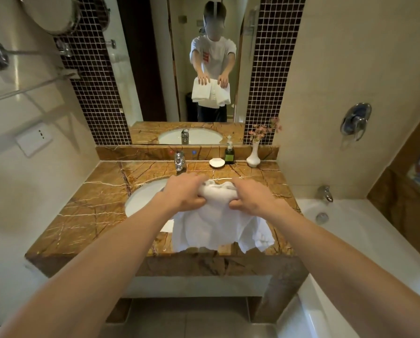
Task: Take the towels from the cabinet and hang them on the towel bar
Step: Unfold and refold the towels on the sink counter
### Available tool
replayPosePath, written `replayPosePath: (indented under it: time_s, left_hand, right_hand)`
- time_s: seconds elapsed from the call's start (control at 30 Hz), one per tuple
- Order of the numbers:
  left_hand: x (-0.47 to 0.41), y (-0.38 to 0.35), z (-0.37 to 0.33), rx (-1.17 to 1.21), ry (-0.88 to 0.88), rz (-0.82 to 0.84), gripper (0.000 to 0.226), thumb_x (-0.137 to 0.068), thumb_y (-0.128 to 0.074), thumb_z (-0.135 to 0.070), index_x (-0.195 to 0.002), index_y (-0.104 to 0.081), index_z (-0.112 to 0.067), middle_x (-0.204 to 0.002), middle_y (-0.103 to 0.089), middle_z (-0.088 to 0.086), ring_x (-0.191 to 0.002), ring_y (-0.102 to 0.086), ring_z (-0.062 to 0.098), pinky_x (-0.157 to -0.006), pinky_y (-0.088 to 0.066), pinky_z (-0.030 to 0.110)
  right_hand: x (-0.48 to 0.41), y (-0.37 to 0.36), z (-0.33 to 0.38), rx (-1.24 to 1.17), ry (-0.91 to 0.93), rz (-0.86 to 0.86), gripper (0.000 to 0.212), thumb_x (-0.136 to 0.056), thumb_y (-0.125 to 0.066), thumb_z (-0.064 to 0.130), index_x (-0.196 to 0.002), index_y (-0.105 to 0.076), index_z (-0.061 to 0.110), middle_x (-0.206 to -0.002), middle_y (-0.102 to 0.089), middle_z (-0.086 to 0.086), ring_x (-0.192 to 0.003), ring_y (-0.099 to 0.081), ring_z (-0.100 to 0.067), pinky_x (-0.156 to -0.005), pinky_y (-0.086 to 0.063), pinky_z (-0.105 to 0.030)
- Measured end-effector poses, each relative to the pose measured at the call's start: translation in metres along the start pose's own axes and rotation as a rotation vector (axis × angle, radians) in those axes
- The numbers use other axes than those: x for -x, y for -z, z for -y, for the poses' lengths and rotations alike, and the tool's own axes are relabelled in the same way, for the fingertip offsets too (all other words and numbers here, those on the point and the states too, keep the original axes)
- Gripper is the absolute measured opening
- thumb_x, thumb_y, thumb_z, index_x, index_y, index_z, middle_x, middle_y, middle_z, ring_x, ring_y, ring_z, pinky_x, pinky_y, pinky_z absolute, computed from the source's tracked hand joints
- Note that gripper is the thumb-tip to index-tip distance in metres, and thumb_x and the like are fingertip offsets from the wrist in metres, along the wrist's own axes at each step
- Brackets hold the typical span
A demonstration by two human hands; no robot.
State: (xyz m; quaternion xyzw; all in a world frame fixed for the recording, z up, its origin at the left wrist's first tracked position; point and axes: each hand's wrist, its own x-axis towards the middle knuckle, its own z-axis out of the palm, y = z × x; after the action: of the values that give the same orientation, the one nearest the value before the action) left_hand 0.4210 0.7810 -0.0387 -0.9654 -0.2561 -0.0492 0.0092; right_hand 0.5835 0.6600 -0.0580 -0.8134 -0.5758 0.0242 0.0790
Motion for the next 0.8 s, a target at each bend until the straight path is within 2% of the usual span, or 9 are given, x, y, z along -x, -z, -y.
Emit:
replayPosePath:
  time_s: [0.07, 0.27, 0.6, 0.8]
  left_hand:
    - [-0.018, -0.002, 0.001, -0.004, 0.001, 0.003, 0.045, -0.077, -0.056, -0.034, -0.121, -0.05, -0.029, -0.109, -0.06, -0.002, -0.102, -0.057, 0.023, -0.069, -0.043, 0.032]
    - [-0.06, -0.007, 0.003, -0.023, -0.002, 0.004, 0.041, -0.079, -0.055, -0.033, -0.119, -0.048, -0.028, -0.11, -0.058, 0.0, -0.098, -0.056, 0.022, -0.063, -0.034, 0.029]
    - [-0.129, -0.026, 0.035, -0.008, -0.005, 0.009, 0.049, -0.076, -0.056, -0.033, -0.124, -0.048, -0.029, -0.114, -0.059, 0.001, -0.103, -0.058, 0.026, -0.072, -0.042, 0.035]
    - [-0.177, -0.034, 0.051, -0.017, -0.063, 0.009, 0.051, -0.076, -0.056, -0.036, -0.126, -0.048, -0.029, -0.115, -0.06, 0.003, -0.101, -0.058, 0.025, -0.073, -0.044, 0.035]
  right_hand:
    - [-0.015, 0.0, -0.01, 0.003, -0.001, 0.01, 0.035, -0.077, -0.066, 0.035, -0.097, -0.041, 0.019, -0.097, -0.06, -0.007, -0.081, -0.054, -0.027, -0.061, -0.042, -0.033]
    - [-0.05, 0.002, -0.035, -0.033, 0.011, 0.032, 0.034, -0.079, -0.065, 0.033, -0.095, -0.036, 0.023, -0.09, -0.051, -0.001, -0.078, -0.05, -0.024, -0.061, -0.039, -0.033]
    - [-0.115, -0.007, -0.057, -0.02, 0.005, 0.036, 0.035, -0.08, -0.063, 0.034, -0.098, -0.038, 0.019, -0.096, -0.056, -0.008, -0.079, -0.05, -0.029, -0.061, -0.037, -0.034]
    - [-0.153, -0.01, -0.075, -0.034, -0.064, 0.052, 0.036, -0.078, -0.064, 0.036, -0.1, -0.042, 0.018, -0.095, -0.059, -0.007, -0.08, -0.057, -0.029, -0.063, -0.048, -0.037]
